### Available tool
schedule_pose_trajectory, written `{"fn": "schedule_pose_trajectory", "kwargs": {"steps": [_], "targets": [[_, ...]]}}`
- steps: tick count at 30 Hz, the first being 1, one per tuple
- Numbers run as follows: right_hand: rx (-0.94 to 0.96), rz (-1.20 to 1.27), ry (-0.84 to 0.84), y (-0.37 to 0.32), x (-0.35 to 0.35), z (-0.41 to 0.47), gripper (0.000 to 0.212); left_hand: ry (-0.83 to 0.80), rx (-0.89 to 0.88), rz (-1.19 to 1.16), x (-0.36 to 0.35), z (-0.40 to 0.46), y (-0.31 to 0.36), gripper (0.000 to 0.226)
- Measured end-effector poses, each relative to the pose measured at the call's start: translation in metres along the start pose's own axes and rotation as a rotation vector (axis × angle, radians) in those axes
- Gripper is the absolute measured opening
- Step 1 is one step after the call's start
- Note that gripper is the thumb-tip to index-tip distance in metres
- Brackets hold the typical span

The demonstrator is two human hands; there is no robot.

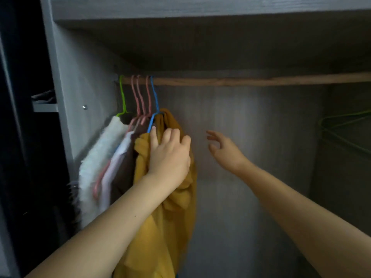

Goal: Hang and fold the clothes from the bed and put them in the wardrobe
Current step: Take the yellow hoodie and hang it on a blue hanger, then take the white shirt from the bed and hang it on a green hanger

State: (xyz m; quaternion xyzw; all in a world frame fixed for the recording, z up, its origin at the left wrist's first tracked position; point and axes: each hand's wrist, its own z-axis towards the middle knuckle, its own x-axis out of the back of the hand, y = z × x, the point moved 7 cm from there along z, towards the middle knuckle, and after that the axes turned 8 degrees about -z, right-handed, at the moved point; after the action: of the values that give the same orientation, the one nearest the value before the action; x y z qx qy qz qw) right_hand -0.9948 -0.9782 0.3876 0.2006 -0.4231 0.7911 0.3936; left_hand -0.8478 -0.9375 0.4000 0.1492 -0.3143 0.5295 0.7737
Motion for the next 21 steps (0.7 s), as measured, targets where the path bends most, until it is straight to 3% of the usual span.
{"fn": "schedule_pose_trajectory", "kwargs": {"steps": [8, 21], "targets": [[-0.149, -0.519, 0.086, 0.101, 0.099, -0.164, 0.048, -0.239, -0.26, -0.304, -0.051, -0.036, 0.174, 0.034], [-0.949, -0.693, -0.075, 0.23, 0.259, -0.61, 0.046, -0.761, -0.708, -0.88, -0.027, -0.292, 0.554, 0.028]]}}
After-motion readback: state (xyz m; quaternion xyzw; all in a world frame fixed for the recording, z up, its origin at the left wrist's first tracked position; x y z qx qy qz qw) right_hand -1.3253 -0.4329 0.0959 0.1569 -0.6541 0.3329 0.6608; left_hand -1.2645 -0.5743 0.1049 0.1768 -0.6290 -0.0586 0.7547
